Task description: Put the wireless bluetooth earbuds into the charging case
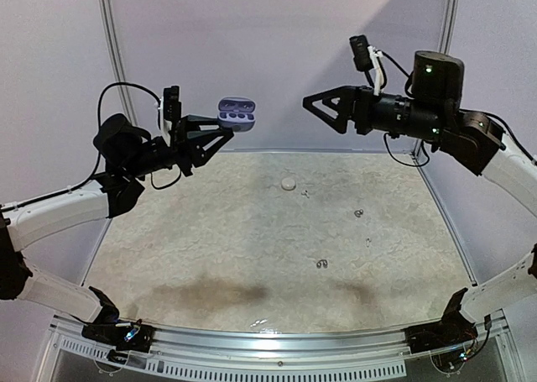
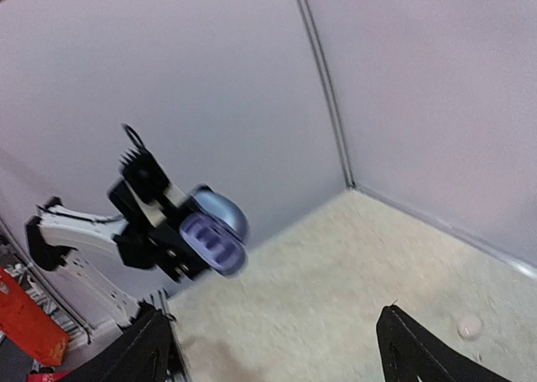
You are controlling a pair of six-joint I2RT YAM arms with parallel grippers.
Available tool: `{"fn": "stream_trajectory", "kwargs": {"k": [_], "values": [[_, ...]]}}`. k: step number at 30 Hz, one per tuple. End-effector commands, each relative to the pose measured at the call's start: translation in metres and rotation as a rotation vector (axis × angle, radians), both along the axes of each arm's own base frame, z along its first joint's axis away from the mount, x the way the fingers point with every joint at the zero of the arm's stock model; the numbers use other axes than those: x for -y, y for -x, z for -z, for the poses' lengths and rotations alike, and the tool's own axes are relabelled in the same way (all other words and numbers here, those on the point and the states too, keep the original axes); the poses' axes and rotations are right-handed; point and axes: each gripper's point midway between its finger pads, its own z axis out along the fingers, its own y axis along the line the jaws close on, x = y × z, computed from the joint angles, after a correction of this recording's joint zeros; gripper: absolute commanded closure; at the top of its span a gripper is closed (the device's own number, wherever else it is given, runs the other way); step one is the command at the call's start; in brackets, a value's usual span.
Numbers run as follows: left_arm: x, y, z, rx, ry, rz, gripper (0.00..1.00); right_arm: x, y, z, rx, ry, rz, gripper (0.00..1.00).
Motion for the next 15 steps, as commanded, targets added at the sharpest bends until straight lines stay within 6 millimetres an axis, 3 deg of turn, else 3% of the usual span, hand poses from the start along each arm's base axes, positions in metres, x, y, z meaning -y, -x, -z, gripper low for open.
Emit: {"fn": "stream_trajectory", "kwargs": {"k": [1,7,12,15], "values": [[0.003,0.010,-0.009,-0.010,0.027,0.100,1.00,-0.028,0.022,-0.056,0.270,-0.206,-0.194,0.15],[0.005,0.013,-0.014,-0.023,0.043,0.134,1.00,-0.079,0.021,-0.050,0.308,-0.136,-0.330,0.17],[0.004,0.015,-0.015,-0.019,0.041,0.141,1.00,-0.096,0.011,-0.036,0.269,-0.125,-0.346,0.20],[0.005,0.015,-0.014,-0.020,0.039,0.142,1.00,-0.102,0.009,-0.030,0.253,-0.127,-0.367,0.26]]}}
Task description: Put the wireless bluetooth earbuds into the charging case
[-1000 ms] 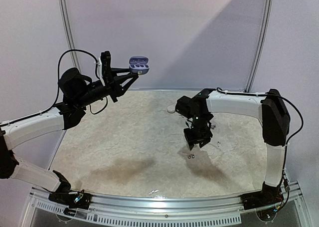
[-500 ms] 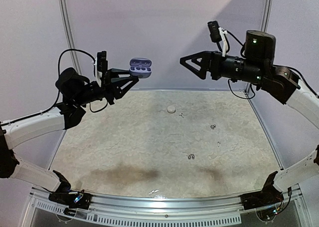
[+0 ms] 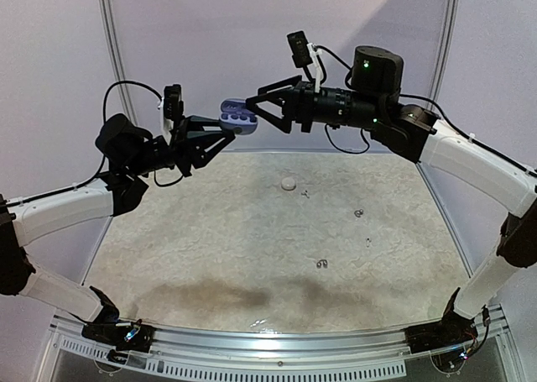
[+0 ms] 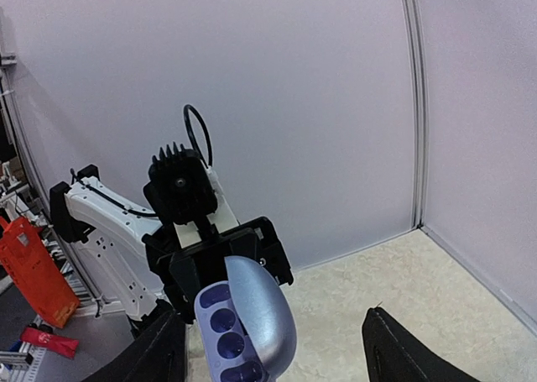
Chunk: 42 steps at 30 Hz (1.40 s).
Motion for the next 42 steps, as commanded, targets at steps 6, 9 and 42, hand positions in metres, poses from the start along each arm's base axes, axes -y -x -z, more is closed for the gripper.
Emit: {"fn": "stream_trajectory", "kwargs": {"k": [6,9,42], "values": [[-0.002,0.002,-0.013,0.049,0.024,0.009,1.00,-0.015,0.004,0.004,-0.010,-0.003,-0.081,0.47],[-0.002,0.001,-0.013,0.045,0.024,0.005,1.00,-0.016,0.006,0.012,-0.033,0.021,-0.098,0.54],[-0.006,-0.001,0.018,-0.075,-0.142,0.081,0.27,-0.009,0.028,-0.006,0.240,0.149,-0.033,0.95]]}}
